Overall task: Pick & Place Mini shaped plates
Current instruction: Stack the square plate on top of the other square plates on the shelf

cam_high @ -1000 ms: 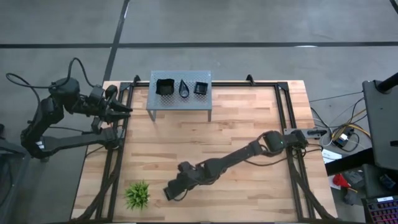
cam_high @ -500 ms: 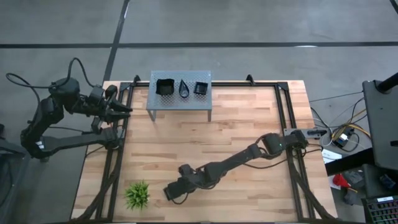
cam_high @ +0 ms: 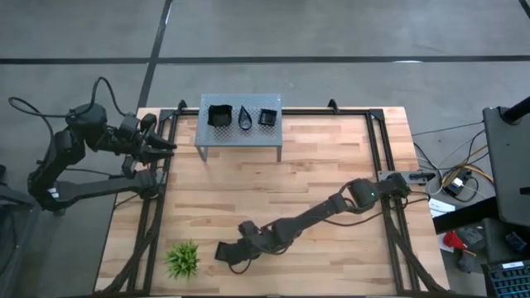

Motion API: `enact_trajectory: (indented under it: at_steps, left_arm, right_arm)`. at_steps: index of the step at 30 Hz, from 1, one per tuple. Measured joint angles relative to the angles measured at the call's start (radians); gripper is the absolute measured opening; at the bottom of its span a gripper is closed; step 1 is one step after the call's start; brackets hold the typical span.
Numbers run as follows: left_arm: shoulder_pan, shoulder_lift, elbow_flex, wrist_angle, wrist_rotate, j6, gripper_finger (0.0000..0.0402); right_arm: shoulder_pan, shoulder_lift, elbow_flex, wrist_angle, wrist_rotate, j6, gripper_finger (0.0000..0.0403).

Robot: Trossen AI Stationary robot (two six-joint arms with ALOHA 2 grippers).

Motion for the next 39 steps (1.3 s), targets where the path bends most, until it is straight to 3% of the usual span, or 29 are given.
enact_trajectory:
  at_steps: [23, 27, 33, 39]
  left_arm:
    - [0.0, -0.001, 0.0, -0.036, 0.0, 0.004, 0.0103]
    - [0.0, -0.001, 0.0, -0.036, 0.0, 0.006, 0.0103]
    - [0.0, -0.001, 0.0, -0.036, 0.0, 0.006, 0.0103]
    - [0.0, -0.001, 0.0, -0.035, 0.0, 0.006, 0.0103]
  right_arm:
    - [-0.018, 0.04, 0.001, 0.057, 0.009, 0.071, 0.0106]
    - [-0.018, 0.04, 0.001, 0.055, 0.005, 0.074, 0.0086]
    - [-0.027, 0.04, 0.001, 0.055, -0.015, 0.065, 0.0017]
    - [-0.059, 0.039, 0.0, 0.071, -0.106, 0.038, 0.0009]
